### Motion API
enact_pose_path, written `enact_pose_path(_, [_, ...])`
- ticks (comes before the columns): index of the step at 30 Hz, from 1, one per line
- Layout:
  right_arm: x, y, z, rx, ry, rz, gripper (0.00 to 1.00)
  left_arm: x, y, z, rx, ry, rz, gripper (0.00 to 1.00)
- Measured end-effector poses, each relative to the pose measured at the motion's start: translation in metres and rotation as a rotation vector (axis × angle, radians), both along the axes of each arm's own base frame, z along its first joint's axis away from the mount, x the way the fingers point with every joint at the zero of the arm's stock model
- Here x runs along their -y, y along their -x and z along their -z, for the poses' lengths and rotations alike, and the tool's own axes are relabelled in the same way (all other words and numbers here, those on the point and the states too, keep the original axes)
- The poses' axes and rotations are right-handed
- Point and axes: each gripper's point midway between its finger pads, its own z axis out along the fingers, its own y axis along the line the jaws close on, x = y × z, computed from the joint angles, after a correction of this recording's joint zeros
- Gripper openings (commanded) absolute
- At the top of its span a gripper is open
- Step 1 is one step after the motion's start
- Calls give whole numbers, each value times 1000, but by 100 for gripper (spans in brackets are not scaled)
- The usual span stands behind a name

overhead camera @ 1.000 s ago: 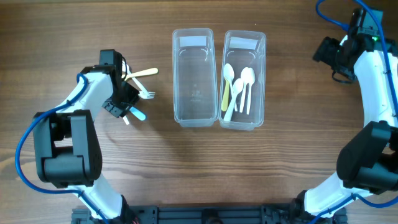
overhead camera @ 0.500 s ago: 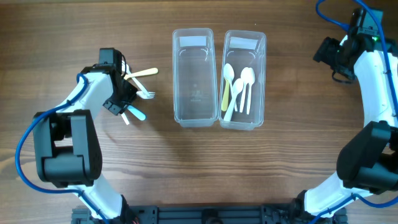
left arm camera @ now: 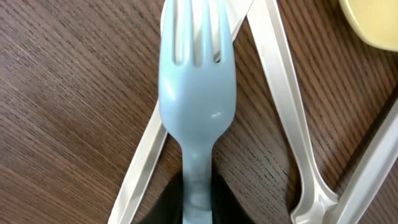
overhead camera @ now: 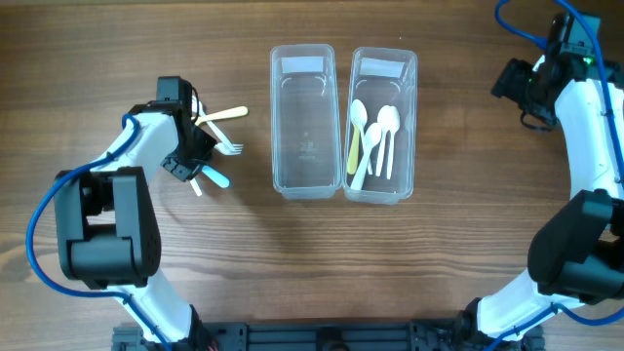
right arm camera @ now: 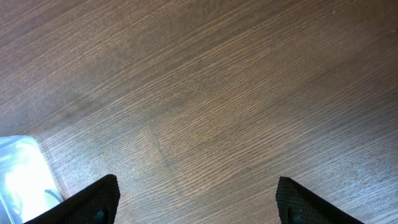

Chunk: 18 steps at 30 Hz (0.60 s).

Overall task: Pack container
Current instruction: 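Carry the blue fork into the left container and release it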

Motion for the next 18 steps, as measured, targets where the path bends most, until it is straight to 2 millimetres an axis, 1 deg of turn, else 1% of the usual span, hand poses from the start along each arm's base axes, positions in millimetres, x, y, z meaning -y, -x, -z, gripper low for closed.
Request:
enact_pose_path(1, [0, 0, 0, 0, 0, 0, 80, 0, 0, 0, 1, 2, 0, 7])
enact_pose_path(5, [0, 0, 0, 0, 0, 0, 80, 7, -1, -3, -10, 41, 22, 4])
enact_pose_path(6, [0, 0, 0, 0, 0, 0, 81, 9, -1, -8, -24, 51, 47, 4])
enact_pose_path(8, [0, 0, 0, 1, -1, 0, 81, 12, -10, -26, -16, 62, 92, 4])
enact_pose_path(9, [0, 0, 0, 1, -1, 0, 81, 12, -15, -37, -11, 61, 113, 4])
enact_pose_path(11, [-1, 0, 0, 1, -4, -2, 81, 12, -33, -66, 43, 52, 159, 4])
enact_pose_path(12, [-1, 0, 0, 1, -6, -3, 81, 13, -48, -92, 112, 40, 199, 4])
enact_pose_path(13, [-1, 0, 0, 1, -6, -3, 81, 14, -54, -105, 148, 32, 227, 4])
enact_pose_path(14, [-1, 0, 0, 1, -6, -3, 81, 18, -62, -125, 204, 16, 283, 4])
enact_pose_path(16, [-1, 0, 0, 1, -6, -3, 80, 35, -70, -153, 286, -13, 412, 4])
enact_pose_path(17, [-1, 0, 0, 1, -6, -3, 80, 47, -71, -162, 316, -28, 497, 4])
enact_pose_path(18, [-1, 0, 0, 1, -6, -3, 80, 64, -70, -170, 338, -45, 607, 4])
